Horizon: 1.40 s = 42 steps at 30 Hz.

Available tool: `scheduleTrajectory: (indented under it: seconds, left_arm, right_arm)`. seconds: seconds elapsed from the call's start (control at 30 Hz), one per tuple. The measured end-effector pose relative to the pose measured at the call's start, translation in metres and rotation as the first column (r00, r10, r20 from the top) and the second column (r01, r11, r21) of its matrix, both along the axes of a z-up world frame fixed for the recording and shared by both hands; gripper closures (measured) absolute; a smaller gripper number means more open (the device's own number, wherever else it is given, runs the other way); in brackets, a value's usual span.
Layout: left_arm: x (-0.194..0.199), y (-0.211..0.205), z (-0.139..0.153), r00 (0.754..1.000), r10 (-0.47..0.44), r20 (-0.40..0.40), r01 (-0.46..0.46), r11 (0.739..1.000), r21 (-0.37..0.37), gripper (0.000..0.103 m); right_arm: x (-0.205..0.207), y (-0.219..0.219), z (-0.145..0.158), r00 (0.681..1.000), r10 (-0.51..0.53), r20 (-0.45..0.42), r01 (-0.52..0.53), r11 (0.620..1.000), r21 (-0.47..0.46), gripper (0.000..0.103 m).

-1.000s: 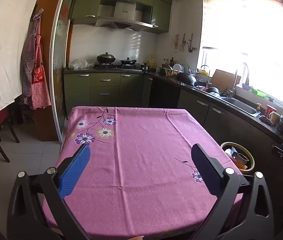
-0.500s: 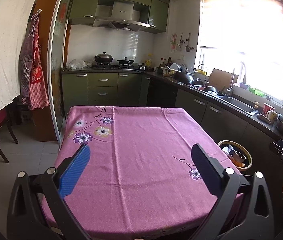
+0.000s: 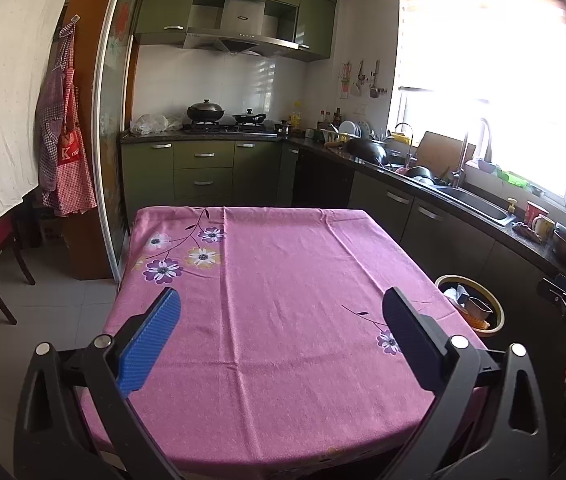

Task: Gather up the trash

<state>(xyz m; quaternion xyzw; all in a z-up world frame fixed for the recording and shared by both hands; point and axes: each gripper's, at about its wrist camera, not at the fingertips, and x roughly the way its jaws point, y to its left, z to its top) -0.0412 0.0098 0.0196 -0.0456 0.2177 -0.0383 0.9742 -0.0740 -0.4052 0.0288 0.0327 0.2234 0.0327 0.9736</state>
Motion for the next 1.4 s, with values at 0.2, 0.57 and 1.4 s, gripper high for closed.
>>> scheduleTrajectory:
  seconds: [0.2, 0.57, 1.4]
  left_arm:
    - [0.0014, -0.0004, -0.0002, 1.000, -0.004, -0.002, 0.004, 1.000, 0.004, 0.007]
    - [0.0019, -0.0013, -0.0016, 1.000, -0.007, -0.009, 0.007, 1.000, 0.004, 0.007]
    - [0.0028, -0.0045, -0.0060, 1.000, -0.015, -0.023, 0.015, 1.000, 0.010, 0.007]
  right_arm:
    - [0.0005, 0.0003, -0.0011, 1.000, 0.001, -0.001, -0.001, 1.000, 0.000, 0.005]
    - [0.0021, 0.0005, -0.0023, 1.000, 0.003, -0.001, -0.003, 1.000, 0.001, 0.005]
    - [0.0076, 0.0002, -0.0075, 1.000, 0.013, -0.013, -0.013, 1.000, 0.006, 0.005]
